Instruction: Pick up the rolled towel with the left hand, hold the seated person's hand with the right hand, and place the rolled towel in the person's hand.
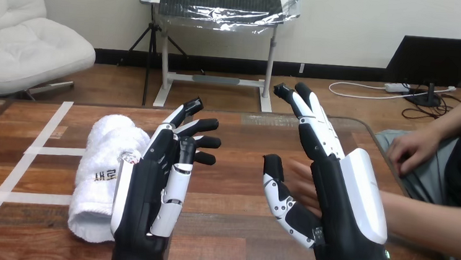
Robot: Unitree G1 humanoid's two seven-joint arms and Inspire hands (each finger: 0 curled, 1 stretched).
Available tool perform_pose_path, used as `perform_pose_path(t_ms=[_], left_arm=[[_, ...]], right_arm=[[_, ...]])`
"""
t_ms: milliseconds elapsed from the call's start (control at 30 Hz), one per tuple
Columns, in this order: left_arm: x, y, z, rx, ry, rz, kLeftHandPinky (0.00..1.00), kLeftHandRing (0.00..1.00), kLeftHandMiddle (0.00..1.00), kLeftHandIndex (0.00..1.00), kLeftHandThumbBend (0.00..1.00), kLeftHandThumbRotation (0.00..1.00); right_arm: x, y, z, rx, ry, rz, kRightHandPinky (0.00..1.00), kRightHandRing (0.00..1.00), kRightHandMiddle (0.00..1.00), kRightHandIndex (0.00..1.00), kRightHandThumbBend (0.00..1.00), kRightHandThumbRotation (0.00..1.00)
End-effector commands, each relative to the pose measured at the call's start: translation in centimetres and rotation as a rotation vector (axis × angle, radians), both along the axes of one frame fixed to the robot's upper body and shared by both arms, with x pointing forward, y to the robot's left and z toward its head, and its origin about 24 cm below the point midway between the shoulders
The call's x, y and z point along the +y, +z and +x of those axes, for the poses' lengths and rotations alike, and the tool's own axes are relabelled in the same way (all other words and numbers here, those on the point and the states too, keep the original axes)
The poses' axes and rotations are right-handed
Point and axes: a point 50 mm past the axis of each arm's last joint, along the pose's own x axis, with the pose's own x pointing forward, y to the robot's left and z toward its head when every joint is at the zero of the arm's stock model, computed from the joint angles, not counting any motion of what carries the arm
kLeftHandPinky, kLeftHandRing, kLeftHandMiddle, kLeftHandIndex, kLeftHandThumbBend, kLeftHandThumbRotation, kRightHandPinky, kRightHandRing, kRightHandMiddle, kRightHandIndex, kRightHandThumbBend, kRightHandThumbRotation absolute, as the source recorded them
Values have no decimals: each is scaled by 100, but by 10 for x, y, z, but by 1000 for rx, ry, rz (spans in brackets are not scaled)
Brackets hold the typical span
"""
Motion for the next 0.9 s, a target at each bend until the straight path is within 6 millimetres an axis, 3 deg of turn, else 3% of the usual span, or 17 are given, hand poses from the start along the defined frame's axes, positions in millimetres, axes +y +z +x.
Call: perform_pose_path(t_ms=[0, 667, 867], left_arm=[[-6, 18, 5, -86, 11, -50, 58, 67, 74, 83, 27, 88], [-6, 20, 5, -87, 10, -24, 60, 69, 76, 83, 24, 86], [-4, 22, 5, -77, 37, 42, 63, 72, 78, 84, 25, 74]], right_arm=[[-1, 14, 4, -68, -5, 23, 100, 100, 100, 93, 5, 0], [-1, 15, 4, -62, -8, 16, 100, 100, 100, 94, 5, 0], [-1, 15, 4, -63, -10, 17, 100, 100, 100, 94, 5, 0]])
